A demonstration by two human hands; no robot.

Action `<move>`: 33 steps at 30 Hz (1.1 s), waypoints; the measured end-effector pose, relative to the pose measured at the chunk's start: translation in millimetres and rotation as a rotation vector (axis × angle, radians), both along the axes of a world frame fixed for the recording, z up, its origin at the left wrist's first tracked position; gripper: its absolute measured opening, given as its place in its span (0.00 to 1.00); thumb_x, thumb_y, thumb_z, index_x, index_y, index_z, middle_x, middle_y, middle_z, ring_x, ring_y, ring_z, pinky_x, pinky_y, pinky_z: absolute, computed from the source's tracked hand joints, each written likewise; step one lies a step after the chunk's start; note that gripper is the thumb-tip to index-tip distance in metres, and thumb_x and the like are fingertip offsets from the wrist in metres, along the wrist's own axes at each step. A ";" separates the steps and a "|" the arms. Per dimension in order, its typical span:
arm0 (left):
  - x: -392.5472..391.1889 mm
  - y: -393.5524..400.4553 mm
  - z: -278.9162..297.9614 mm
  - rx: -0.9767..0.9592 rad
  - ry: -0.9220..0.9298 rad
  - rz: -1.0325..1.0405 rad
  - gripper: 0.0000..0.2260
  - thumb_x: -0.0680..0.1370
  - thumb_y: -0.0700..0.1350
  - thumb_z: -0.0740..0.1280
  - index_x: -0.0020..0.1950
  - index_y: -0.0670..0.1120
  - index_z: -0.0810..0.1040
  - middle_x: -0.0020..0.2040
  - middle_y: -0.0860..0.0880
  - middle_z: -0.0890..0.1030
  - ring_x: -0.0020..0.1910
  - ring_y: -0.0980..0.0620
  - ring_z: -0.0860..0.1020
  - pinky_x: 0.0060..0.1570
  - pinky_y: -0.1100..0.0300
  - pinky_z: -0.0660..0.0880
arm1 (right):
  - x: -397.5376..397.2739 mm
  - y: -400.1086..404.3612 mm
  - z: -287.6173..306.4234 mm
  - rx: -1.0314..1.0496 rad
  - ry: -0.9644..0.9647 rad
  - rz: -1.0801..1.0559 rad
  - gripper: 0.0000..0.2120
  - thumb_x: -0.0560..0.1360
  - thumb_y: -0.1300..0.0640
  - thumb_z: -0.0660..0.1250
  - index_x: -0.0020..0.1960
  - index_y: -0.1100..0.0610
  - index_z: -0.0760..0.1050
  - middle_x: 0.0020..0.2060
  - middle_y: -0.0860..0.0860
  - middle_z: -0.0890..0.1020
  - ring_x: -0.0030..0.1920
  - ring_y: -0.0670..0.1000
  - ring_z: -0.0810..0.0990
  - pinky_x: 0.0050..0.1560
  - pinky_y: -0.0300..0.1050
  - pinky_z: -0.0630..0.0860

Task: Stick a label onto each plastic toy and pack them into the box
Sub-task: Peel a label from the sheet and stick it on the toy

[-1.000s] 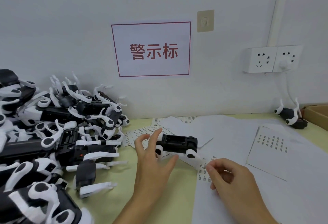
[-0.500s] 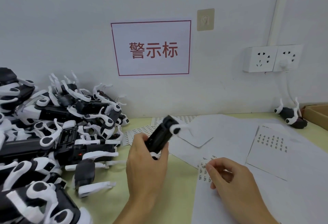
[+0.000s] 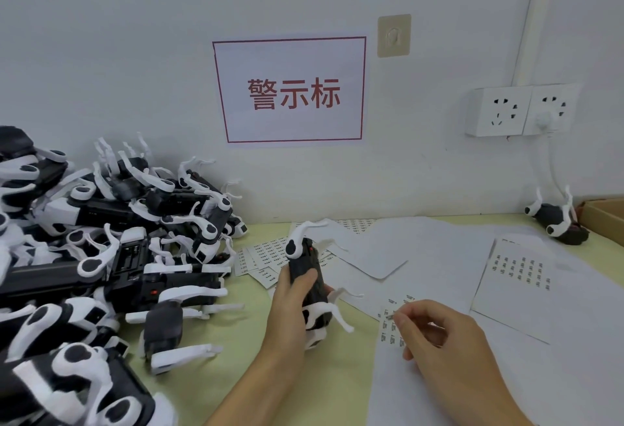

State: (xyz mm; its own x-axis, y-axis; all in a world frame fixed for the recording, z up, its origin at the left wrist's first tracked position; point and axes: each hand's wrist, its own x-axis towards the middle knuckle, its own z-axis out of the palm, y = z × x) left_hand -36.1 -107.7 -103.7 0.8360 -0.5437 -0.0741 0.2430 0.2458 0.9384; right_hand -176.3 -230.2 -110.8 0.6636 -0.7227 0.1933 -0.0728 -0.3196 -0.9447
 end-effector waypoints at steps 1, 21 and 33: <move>0.9 1.0 -0.6 -0.011 0.011 -0.006 0.09 0.80 0.46 0.63 0.52 0.58 0.81 0.41 0.47 0.82 0.34 0.51 0.84 0.23 0.66 0.63 | -0.2 0.1 -0.2 0.000 -0.001 0.001 0.09 0.74 0.60 0.72 0.36 0.52 0.81 0.27 0.50 0.81 0.26 0.45 0.79 0.29 0.30 0.71; 12.1 0.7 -12.1 -0.075 -0.196 -0.059 0.26 0.72 0.41 0.72 0.64 0.67 0.76 0.51 0.43 0.80 0.41 0.45 0.80 0.44 0.54 0.77 | 3.0 10.6 9.7 -0.544 -0.122 0.076 0.17 0.71 0.71 0.72 0.37 0.49 0.77 0.35 0.44 0.78 0.35 0.45 0.76 0.32 0.34 0.70; 12.6 0.3 -14.3 -0.045 -0.250 -0.065 0.30 0.66 0.41 0.71 0.63 0.66 0.77 0.48 0.44 0.80 0.39 0.48 0.79 0.47 0.55 0.78 | 65.0 -11.2 76.0 -0.623 0.150 0.440 0.07 0.77 0.53 0.68 0.41 0.45 0.76 0.44 0.45 0.77 0.48 0.43 0.75 0.48 0.38 0.73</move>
State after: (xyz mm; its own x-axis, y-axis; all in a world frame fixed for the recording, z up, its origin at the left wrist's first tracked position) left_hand -23.5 -107.4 -118.0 0.7883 -0.5952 0.1559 0.0219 0.2803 0.9597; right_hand -111.3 -241.4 -34.8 0.9153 -0.1742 0.3632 0.0712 -0.8175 -0.5716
